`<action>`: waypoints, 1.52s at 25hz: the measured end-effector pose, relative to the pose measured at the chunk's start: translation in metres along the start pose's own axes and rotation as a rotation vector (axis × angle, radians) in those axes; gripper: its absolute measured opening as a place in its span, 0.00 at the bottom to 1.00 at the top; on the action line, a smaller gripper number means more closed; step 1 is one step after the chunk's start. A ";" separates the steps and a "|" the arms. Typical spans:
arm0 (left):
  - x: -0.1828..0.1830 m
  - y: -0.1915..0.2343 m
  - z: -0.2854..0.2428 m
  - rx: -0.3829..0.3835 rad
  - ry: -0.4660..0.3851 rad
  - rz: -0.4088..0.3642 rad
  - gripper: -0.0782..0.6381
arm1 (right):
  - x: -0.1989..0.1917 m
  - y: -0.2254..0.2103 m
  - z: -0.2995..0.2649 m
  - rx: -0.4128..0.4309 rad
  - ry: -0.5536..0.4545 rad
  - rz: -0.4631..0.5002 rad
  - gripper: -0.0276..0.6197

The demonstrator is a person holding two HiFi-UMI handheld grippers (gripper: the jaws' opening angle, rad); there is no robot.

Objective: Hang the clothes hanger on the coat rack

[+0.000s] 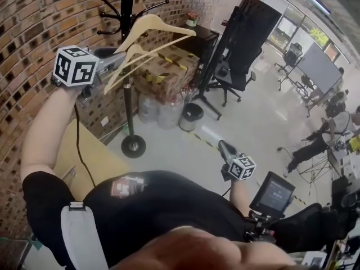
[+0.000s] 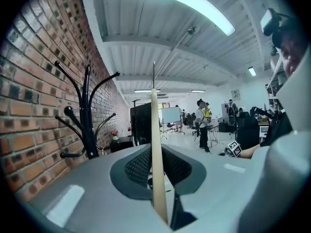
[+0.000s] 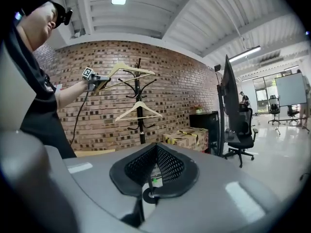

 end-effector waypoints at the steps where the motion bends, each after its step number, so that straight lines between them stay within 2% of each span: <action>1: 0.009 0.014 -0.006 0.005 0.002 -0.009 0.18 | 0.003 -0.006 -0.013 -0.002 -0.009 -0.008 0.06; 3: 0.023 0.037 -0.020 0.014 0.006 -0.015 0.18 | 0.004 -0.019 -0.038 0.000 -0.022 -0.035 0.06; 8: 0.048 0.078 -0.050 0.062 0.000 0.045 0.18 | -0.003 -0.047 -0.079 0.063 0.006 -0.037 0.07; 14: 0.076 0.099 -0.074 0.151 0.027 0.140 0.18 | 0.011 -0.096 -0.105 0.144 -0.006 -0.049 0.07; 19: 0.086 0.120 -0.090 0.243 0.063 0.167 0.18 | 0.008 -0.118 -0.108 0.184 0.003 -0.055 0.06; 22: 0.085 0.139 -0.095 0.293 0.084 0.183 0.18 | 0.022 -0.134 -0.113 0.181 -0.022 -0.035 0.06; 25: 0.085 0.152 -0.100 0.311 0.093 0.203 0.18 | 0.053 -0.142 -0.123 0.185 -0.066 0.006 0.06; 29: 0.087 0.158 -0.110 0.306 0.102 0.210 0.18 | 0.122 -0.141 -0.146 0.213 -0.145 0.086 0.07; 34: 0.092 0.163 -0.115 0.307 0.132 0.205 0.18 | 0.215 -0.113 -0.180 0.259 -0.257 0.190 0.06; 38: 0.097 0.162 -0.118 0.298 0.176 0.191 0.18 | 0.271 -0.088 -0.205 0.280 -0.302 0.263 0.07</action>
Point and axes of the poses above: the fingertips, and each gripper's own axes: z backward along the fingers, y to its left, x out of its top, the point moved 3 cm from there along z, backward along the fingers, and after that the axes turned 8 degrees about -y, right-handed, at the moved point
